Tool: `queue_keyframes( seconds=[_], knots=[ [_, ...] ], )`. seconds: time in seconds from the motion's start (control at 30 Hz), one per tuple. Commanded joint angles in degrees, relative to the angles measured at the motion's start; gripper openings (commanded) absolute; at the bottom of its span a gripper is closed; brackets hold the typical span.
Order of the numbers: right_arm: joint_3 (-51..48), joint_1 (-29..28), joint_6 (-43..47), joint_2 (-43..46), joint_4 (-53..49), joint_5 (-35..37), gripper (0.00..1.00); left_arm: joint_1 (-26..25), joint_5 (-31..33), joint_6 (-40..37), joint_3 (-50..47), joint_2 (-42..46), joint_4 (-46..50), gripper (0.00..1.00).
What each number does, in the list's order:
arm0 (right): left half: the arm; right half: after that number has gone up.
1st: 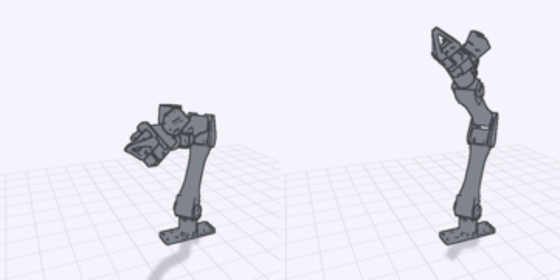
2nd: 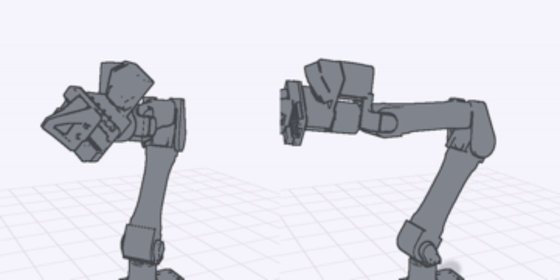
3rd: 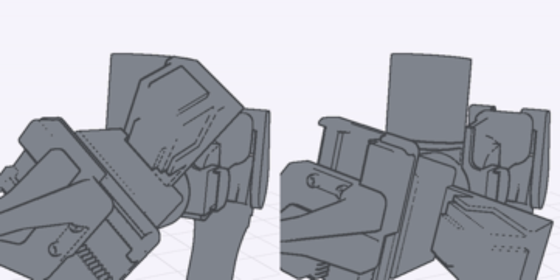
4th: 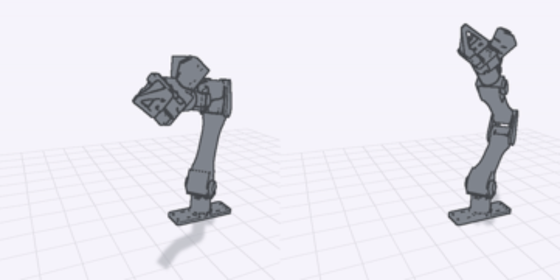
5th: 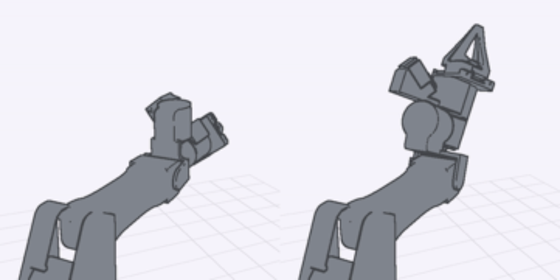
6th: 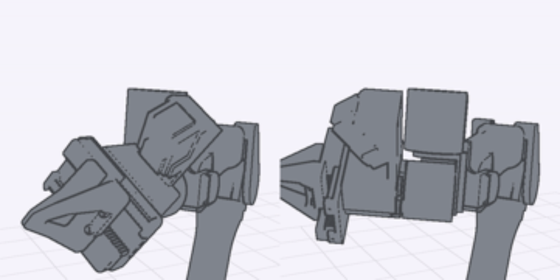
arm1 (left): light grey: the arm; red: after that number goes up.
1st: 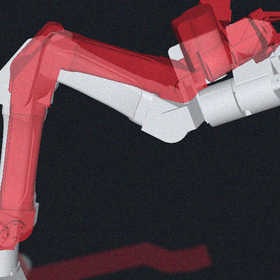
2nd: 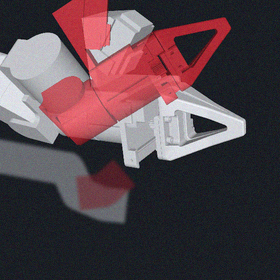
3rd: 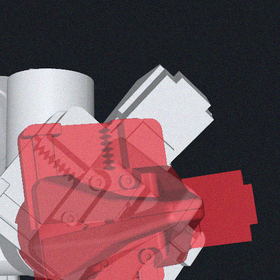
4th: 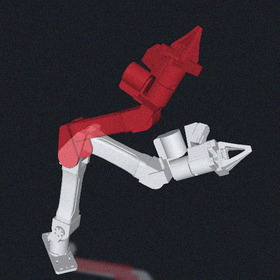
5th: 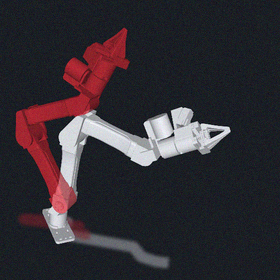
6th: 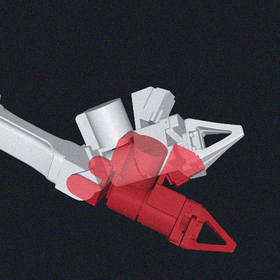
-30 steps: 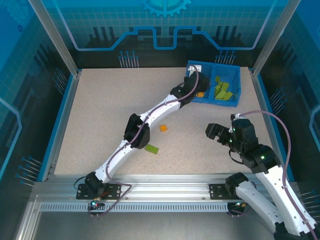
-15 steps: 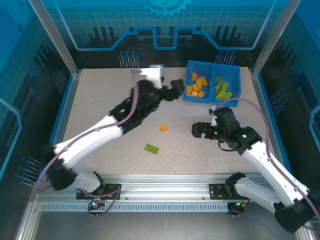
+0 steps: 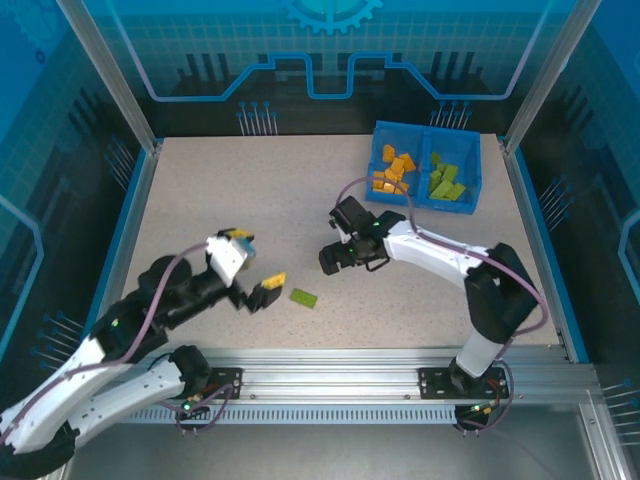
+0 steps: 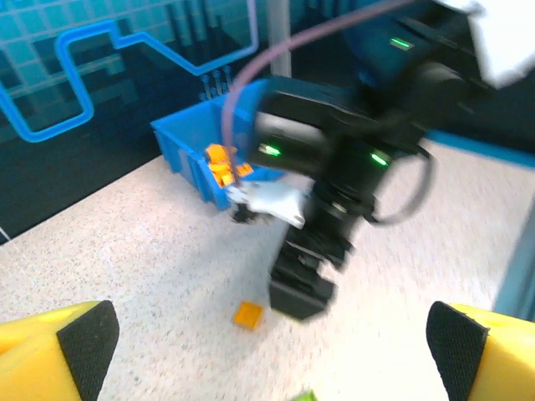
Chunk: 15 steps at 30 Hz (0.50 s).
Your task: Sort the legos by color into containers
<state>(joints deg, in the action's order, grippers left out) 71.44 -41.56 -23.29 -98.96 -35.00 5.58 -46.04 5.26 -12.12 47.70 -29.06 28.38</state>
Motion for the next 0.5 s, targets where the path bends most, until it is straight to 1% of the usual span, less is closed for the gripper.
queue_keyframes(
  seconds=[0.0,0.07,0.13,0.2,0.33,0.4,0.47],
  knots=[
    [4.93,-0.67,2.29,-5.52,1.5,0.5,0.9,-0.3,-6.36,-12.19,-4.92,4.66,11.41,0.99],
    [7.82,-0.46,1.49,-9.59,1.69,0.89,0.88,-0.29,-6.57,-12.11,-8.03,7.0,11.58,0.99],
    [9.85,-0.51,0.64,-12.73,1.78,0.65,0.86,-0.28,-7.68,-11.37,-10.44,8.39,9.76,0.99],
    [11.18,-0.62,0.21,-15.31,2.12,0.79,0.84,-0.28,-9.15,-10.5,-12.13,9.05,7.86,0.99],
    [13.1,-0.6,-0.83,-19.44,1.78,2.06,0.8,-0.28,-8.61,-10.9,-14.55,9.04,6.13,0.99],
    [13.17,-0.69,-1.21,-20.53,1.78,2.3,0.75,-0.34,-8.6,-10.84,-14.45,9.02,6.29,0.99],
    [12.94,-0.82,-1.65,-21.23,1.57,2.51,0.64,-0.28,-8.34,-10.51,-14.48,9.26,6.25,0.99]
  ],
)
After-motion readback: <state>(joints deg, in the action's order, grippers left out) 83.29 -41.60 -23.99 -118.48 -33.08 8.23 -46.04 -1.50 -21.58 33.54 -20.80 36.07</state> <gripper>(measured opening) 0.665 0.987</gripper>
